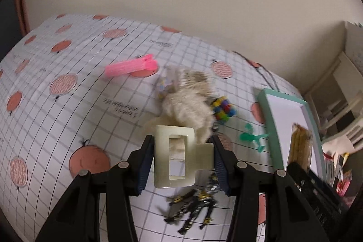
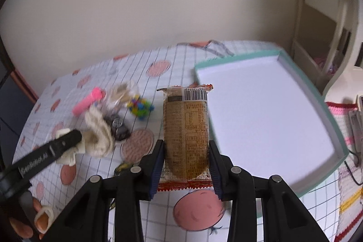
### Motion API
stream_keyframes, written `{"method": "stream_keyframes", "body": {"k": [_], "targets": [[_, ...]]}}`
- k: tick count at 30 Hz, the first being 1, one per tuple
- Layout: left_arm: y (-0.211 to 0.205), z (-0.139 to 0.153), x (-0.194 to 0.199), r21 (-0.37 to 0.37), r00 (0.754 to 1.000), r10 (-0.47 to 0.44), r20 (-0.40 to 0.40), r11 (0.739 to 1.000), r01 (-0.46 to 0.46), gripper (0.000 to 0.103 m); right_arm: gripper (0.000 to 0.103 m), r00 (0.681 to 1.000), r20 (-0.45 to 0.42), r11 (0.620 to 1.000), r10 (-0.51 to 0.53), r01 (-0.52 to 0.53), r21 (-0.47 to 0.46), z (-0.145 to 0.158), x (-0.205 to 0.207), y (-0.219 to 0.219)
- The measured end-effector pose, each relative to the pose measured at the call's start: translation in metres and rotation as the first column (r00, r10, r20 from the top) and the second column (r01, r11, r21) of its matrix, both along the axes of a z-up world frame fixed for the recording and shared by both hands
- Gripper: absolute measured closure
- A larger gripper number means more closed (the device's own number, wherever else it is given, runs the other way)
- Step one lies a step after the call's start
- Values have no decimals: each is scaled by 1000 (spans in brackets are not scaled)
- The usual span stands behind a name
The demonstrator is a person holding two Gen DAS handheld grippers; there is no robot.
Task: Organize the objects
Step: 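Carry both items over the tray and open both tools to release them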
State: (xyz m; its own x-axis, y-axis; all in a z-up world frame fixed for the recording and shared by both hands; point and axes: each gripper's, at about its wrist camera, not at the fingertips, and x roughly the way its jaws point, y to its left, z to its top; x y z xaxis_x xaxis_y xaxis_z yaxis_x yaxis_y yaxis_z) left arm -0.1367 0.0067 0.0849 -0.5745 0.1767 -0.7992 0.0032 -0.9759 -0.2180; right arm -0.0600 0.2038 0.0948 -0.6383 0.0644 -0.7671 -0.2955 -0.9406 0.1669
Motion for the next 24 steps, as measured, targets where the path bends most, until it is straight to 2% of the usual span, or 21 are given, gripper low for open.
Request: {"method": "stream_keyframes", "body": {"k": [6,13,18,24], "targets": [[26,9,4,-10,995,-79,-58,997,79,52,63,997,-35,997,-71,73,40,4,8,29],[65,1,-2,-12,988,-152,-41,988,151,52,63,984,-9,983,-181,181,23,-10,17,82],[104,-4,-2,-20,972,-231,-41,973,231,52,63,971,1,971,-240,240,9,-20,26,115],[144,-12,-3,41,952,-303,-44,951,305,52,63,966,3,965,-259,259,39,-25,29,133]]}}
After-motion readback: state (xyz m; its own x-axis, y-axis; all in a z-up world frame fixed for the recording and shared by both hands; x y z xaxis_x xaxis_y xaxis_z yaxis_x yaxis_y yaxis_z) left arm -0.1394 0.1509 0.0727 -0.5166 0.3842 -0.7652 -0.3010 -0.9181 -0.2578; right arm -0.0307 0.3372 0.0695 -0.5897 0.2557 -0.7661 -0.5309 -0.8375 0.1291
